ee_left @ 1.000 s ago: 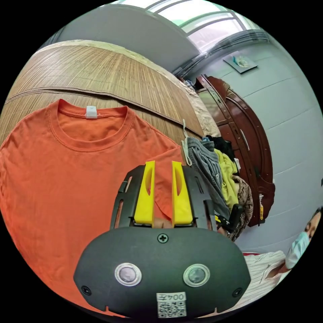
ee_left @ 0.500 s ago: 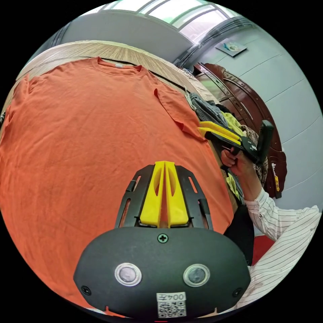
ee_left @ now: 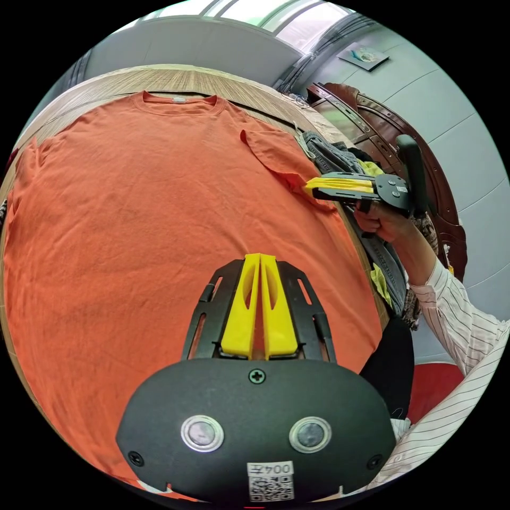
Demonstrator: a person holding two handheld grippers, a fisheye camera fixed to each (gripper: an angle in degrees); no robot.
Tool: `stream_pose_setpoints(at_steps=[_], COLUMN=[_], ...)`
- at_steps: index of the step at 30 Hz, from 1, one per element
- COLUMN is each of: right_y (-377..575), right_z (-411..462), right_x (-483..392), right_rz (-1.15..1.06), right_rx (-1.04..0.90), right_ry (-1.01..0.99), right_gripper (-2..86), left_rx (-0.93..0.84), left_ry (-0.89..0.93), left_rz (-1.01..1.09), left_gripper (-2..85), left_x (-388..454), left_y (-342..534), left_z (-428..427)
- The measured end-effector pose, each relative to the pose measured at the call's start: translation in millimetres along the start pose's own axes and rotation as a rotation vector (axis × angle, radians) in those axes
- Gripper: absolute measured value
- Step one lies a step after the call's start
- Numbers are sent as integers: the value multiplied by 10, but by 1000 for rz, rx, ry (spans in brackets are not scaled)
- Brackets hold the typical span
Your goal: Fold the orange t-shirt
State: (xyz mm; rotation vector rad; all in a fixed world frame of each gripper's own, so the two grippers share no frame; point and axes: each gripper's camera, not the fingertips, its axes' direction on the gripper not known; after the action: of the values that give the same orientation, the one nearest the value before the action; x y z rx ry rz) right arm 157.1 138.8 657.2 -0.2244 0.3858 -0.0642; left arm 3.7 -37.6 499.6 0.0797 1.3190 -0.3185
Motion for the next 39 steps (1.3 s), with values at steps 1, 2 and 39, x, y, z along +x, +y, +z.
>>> stream_pose_setpoints(at_steps=[1,2,39], right_y=[45,89,152], right_z=[-64,-90,-147], right_x=[221,360,437], right_rz=[121,200,442], right_rx=[41,67,188], right_ry=[-102,-159,-123], right_gripper=[7,7,15], left_rx=[0,0,7], left_ry=[-1,-2,69], left_rz=[0,1,-29], left_gripper=[7,7,7], left_x=[-2,-9,-341], left_y=[11,36,453], left_z=[0,-2,-40])
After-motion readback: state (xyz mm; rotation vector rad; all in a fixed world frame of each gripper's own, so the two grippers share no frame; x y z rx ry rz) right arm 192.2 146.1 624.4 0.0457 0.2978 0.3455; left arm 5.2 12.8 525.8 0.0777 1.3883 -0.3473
